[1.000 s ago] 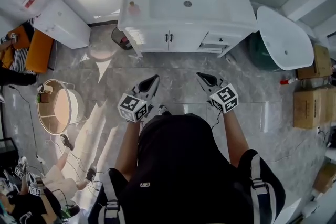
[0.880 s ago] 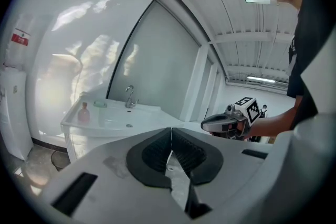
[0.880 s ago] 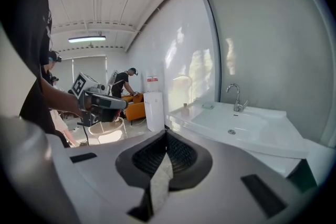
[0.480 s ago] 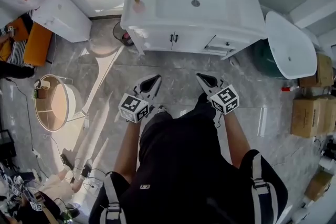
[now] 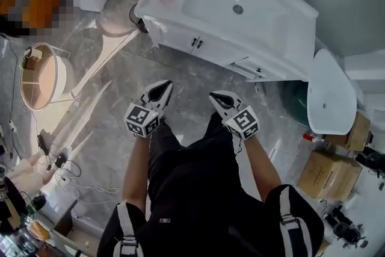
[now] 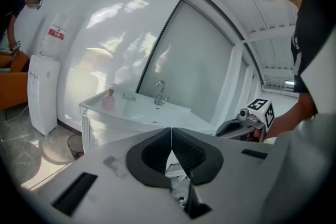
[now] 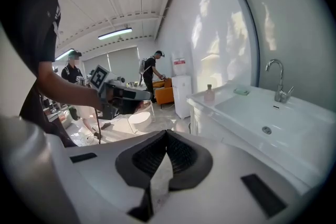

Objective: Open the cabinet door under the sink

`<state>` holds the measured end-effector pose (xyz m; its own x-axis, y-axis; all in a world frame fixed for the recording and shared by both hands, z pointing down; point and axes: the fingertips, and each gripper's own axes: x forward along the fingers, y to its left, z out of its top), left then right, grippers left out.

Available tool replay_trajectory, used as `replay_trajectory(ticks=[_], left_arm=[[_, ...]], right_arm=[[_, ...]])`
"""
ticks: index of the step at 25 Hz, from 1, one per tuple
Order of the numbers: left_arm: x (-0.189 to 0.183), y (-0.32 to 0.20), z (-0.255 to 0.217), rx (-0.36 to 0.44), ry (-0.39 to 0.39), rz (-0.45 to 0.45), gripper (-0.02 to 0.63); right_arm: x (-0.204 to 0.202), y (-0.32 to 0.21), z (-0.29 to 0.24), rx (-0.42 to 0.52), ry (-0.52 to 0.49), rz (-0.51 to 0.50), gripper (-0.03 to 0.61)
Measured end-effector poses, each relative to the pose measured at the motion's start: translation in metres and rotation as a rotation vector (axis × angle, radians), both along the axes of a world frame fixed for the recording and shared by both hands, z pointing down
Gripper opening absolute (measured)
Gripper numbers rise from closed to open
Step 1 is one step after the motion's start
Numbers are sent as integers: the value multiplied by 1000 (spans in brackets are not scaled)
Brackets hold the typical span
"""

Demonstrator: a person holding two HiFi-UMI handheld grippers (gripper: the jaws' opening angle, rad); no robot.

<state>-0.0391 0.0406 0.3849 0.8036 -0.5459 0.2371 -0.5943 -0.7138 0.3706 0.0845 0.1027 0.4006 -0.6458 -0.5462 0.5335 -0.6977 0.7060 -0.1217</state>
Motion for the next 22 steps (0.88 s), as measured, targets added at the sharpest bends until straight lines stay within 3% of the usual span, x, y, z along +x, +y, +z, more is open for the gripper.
replay_trajectory(ticks=[5,9,16,22], left_arm=[[26,-39,38,3,-30,-50,15],[49,-75,81,15,-80,-12,15],[100,-141,200,-22,-124,63,17],[117,-177,282,-48,-146,60,17]], right_arm=[[26,-12,37,-93,-26,-26,60],[39,-21,66,-154,-45,-9,60],[57,-36,119,-197,-50,44,60],[60,-46,150,-211,-66,84,60]])
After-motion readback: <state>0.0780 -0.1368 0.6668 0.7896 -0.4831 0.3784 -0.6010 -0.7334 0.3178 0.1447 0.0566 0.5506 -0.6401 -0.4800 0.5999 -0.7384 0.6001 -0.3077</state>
